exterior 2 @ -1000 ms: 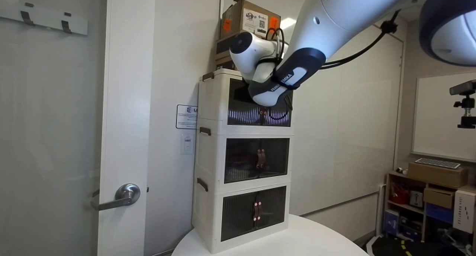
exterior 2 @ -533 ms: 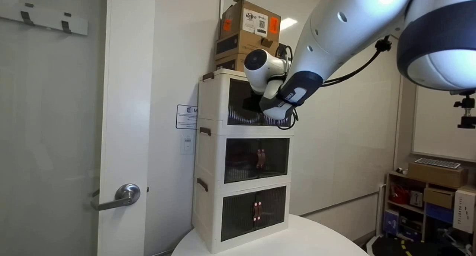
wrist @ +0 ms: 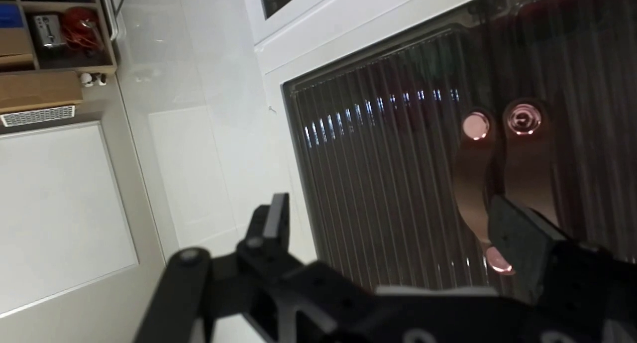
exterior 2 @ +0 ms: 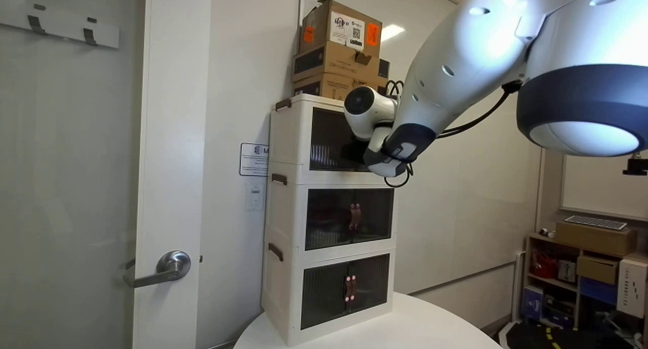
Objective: Open the top drawer
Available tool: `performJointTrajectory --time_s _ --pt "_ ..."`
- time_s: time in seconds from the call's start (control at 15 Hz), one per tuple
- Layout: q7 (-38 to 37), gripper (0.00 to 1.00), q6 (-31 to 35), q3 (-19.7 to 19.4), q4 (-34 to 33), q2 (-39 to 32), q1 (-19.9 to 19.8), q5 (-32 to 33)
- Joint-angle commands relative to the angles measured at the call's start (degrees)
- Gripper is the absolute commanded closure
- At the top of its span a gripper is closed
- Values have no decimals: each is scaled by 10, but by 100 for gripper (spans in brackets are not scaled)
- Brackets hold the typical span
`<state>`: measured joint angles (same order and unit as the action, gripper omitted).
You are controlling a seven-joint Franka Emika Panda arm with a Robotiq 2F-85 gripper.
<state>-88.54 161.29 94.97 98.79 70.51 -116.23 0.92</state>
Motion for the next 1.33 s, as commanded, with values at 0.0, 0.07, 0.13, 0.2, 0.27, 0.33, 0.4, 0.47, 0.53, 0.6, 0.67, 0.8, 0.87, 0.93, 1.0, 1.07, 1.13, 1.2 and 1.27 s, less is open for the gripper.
performJointTrajectory --time_s 0.0,0.07,0.13,0.2,0.27,0.33,0.4,0.47,0.53,0.6,0.67,0.8,0.87,0.93,1.0,1.07,1.13,1.2,1.27 --pt "15 0 31 -14 -13 41 -14 -36" --pt "15 0 37 -16 -16 46 -15 -39" --pt "15 0 44 -17 -22 52 -20 -42" --pt "16 0 50 -18 -29 55 -23 -44" --pt "16 0 55 -19 -35 60 -27 -46" --pt "15 0 58 -22 -42 65 -31 -49" --pt "14 0 59 -25 -49 71 -35 -51" --pt "13 0 58 -29 -56 76 -40 -53" --pt "12 0 54 -33 -63 82 -46 -56" --pt "11 0 51 -36 -70 87 -52 -59" --pt "10 0 47 -39 -77 92 -59 -61" --pt "10 0 42 -41 -89 100 -73 -65" --pt "11 0 39 -43 -94 104 -78 -67" --pt "11 0 38 -43 -101 109 -85 -67" --pt "11 0 37 -45 -106 113 -88 -68" --pt "11 0 38 -45 -112 116 -92 -68" --pt "12 0 38 -46 -117 119 -94 -69" --pt "13 0 39 -47 -120 121 -94 -69" --pt "14 0 38 -47 -123 121 -96 -70"
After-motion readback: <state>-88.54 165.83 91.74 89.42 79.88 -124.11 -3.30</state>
